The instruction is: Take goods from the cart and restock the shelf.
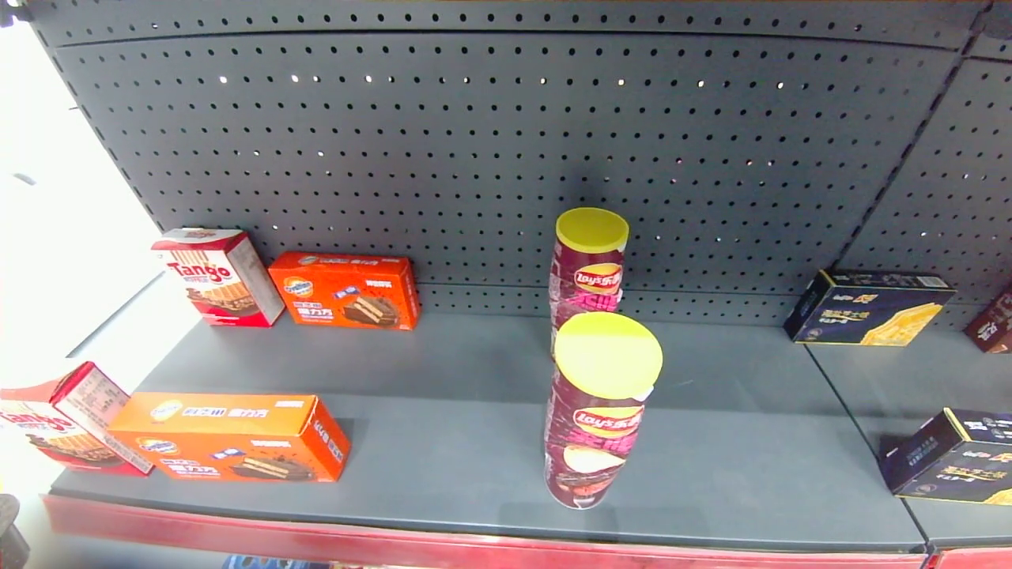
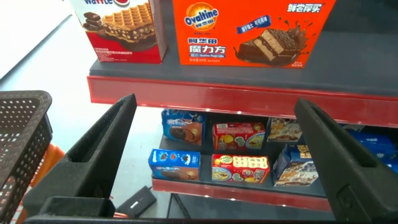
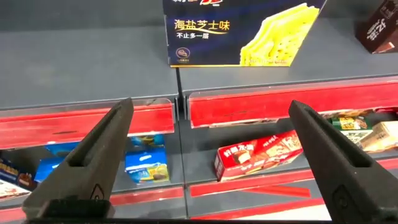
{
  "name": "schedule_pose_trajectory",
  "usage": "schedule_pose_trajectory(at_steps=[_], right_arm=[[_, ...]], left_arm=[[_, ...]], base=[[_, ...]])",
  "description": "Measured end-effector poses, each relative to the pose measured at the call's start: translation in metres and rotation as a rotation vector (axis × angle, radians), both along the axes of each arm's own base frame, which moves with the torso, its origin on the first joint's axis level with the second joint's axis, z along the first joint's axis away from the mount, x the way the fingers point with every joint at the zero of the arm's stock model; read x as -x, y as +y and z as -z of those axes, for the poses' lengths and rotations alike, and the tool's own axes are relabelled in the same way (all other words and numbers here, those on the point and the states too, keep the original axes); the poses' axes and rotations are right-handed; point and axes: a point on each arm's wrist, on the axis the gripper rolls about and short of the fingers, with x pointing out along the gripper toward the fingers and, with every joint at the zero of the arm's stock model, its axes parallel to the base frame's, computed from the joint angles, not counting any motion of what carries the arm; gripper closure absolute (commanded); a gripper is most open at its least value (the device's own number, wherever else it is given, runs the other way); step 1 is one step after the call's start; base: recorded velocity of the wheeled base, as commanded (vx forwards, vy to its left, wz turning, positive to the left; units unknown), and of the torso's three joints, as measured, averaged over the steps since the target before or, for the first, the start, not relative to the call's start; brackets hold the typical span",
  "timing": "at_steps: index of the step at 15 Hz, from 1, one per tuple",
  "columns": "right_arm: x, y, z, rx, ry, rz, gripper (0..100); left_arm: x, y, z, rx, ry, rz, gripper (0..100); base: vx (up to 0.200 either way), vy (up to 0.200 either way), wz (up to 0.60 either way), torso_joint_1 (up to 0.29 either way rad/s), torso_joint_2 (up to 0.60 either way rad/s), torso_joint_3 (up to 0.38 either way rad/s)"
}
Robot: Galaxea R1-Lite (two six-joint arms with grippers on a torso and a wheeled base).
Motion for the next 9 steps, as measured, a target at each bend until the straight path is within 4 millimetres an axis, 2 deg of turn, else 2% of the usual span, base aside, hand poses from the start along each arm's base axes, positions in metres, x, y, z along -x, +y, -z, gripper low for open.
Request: schedule_pose_trajectory(at_steps=[5,9], right_arm=[[0.0022,-0.0030,0.0007,-0.002,-0.022,-0.190,0],[0.0060,-0.0027,0.0015,0.003,-0.076,-0.177,0]], left_arm=[[0.0000,-0.0001,-0.0001,-0.001,0.000,0.005,0],[0.0001,-0.0006,-0.0004,-0.008,-0.001,0.027,0]], base=[[0.000,0.000,0.00,0.000,0.00,0.000],[0.000,0.000,0.00,0.000,0.00,0.000]])
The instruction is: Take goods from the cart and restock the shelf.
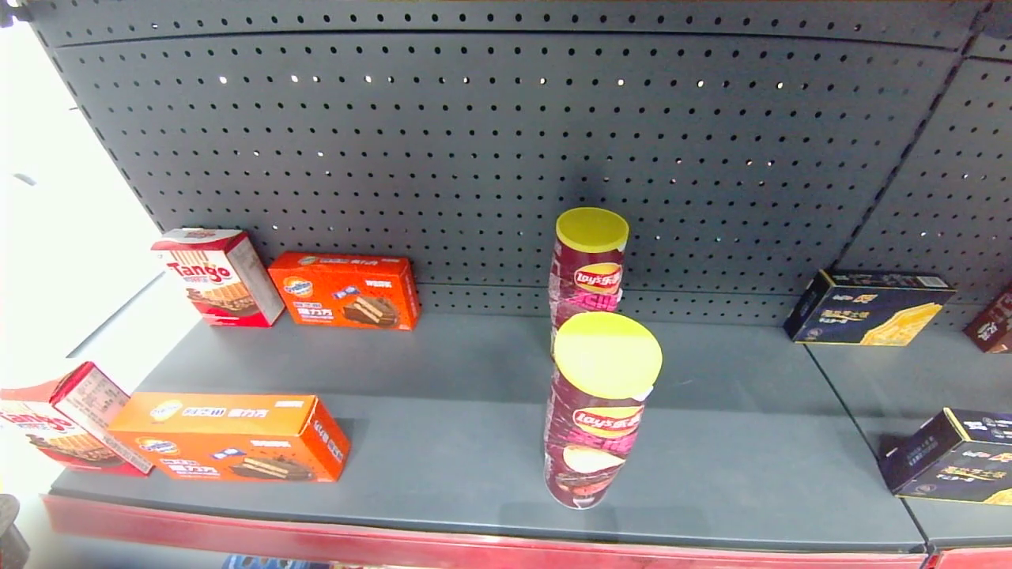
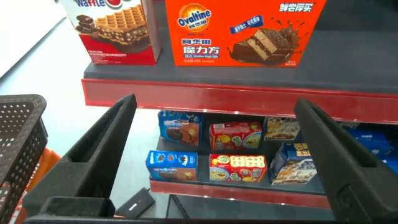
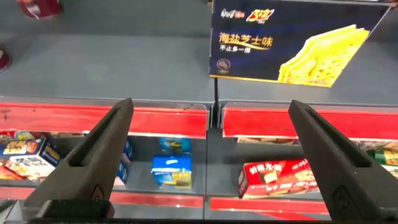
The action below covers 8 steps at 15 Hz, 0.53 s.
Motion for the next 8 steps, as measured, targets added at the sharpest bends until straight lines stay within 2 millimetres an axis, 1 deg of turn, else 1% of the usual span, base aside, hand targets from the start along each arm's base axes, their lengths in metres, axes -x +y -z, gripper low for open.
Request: schedule_pose_trajectory(at_steps=[2,3,8], right_arm=[[0.0005,0.0001,0.0003,0.000,-0.007,-0.001,0],[0.0006,0.0001,0.0005,0.001,-0.007,-0.005,0],[0.0009,0.0002,0.0005,0.001,-0.011,-0.008,0]], left_arm=[[0.0000,0.0000,0.0000,0.000,0.000,0.002,0],[0.0000,0.0001,0.0001,0.002,0.000,-0.004,0],[0.0000,0.0000,0.0000,0.004,0.000,0.001,0]], base=[[0.000,0.000,0.00,0.000,0.00,0.000],[-0.200,0.000,0.00,0.002,0.01,-0.002],[0.000,0.000,0.00,0.000,0.00,0.000]])
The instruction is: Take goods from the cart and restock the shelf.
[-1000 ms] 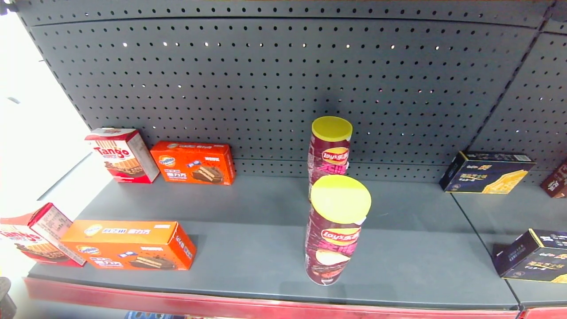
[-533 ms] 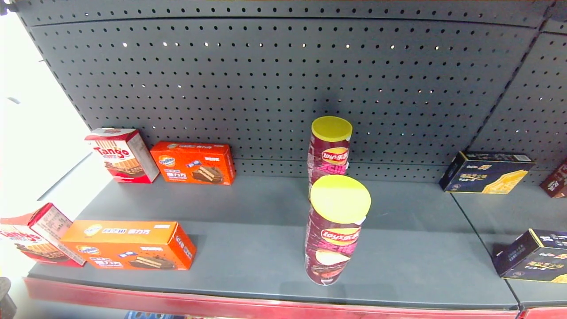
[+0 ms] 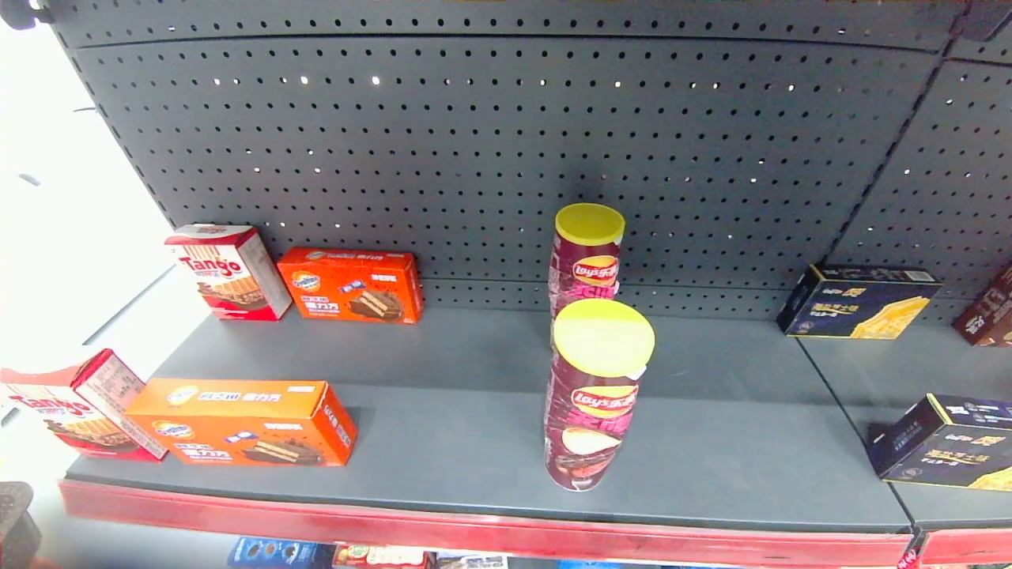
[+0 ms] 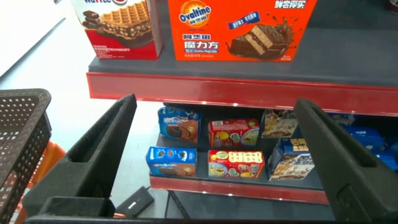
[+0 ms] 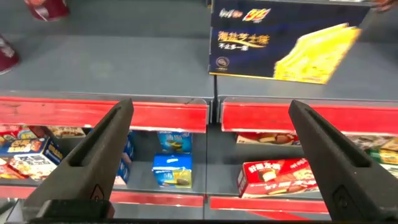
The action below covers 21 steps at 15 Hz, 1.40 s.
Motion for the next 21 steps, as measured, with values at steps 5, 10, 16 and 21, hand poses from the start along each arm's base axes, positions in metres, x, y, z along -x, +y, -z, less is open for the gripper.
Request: schedule_pose_trajectory(at_steps=[5,10,16,21], right_arm=[[0.0000,0.0000,-0.0001,-0.001,-0.001,0.000,0],[0.0000,0.0000,0.0000,0.000,-0.001,0.000,0],[0.0000,0.0000,0.0000,0.000,-0.001,-0.001,0],[0.0000,0.0000,0.0000,-0.001,-0.001,0.000,0]], left_arm=[[0.0000,0.0000,-0.0001,0.001,-0.001,-0.001,0],[-0.0001,0.0001,0.0002,0.001,0.000,-0.006,0],[-0.0001,0.0001,0.0002,0.001,0.001,-0.003,0],[-0.0001,0.0001,0.0002,0.001,0.001,-0.003,0]], base=[[0.000,0.000,-0.24,0.001,0.00,0.002],[0.000,0.000,0.00,0.000,0.00,0.000],[0.000,0.000,0.00,0.000,0.00,0.000],[0.000,0.000,0.00,0.000,0.00,0.000]])
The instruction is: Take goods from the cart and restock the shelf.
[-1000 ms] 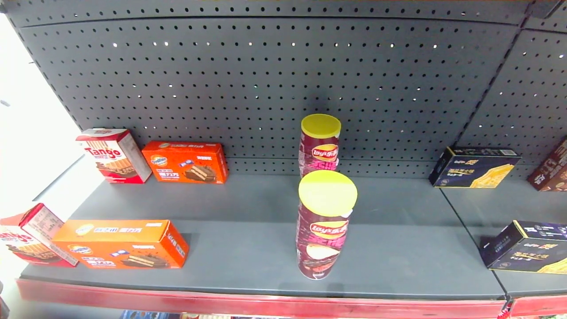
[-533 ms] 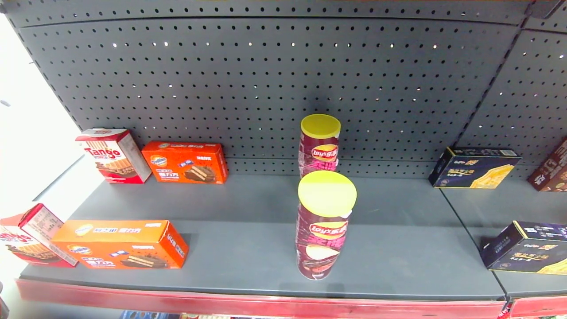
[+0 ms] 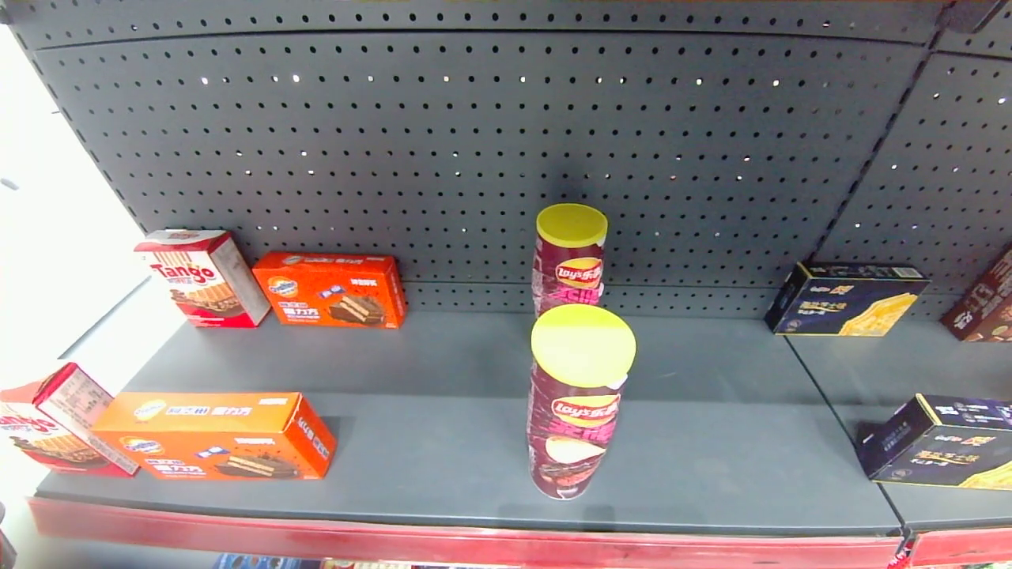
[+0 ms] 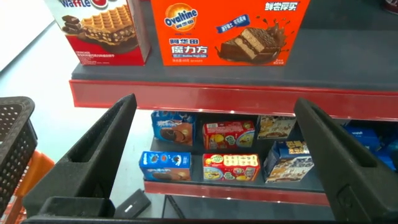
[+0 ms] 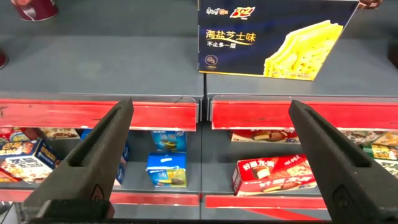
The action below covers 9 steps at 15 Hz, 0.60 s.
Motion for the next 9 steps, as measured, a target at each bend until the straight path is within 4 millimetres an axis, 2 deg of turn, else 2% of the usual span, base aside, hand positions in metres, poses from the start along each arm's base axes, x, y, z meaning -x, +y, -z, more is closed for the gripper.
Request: schedule_pose_trajectory(at_steps=[5,7,9], right_arm=[[0.000,0.000,0.000,0.001,0.001,-0.001,0],[0.000,0.000,0.000,0.000,0.000,0.000,0],[0.000,0.000,0.000,0.000,0.000,0.000,0]], left_arm=[[0.001,0.001,-0.004,-0.030,-0.008,-0.045,0],[0.004,0.001,-0.027,-0.062,-0.038,-0.015,0],[-0.001,0.000,-0.068,-0.088,-0.036,0.076,0]], base=[[0.000,0.000,0.00,0.000,0.00,0.000],[0.000,0.000,0.00,0.000,0.00,0.000],[0.000,0.000,0.00,0.000,0.00,0.000]])
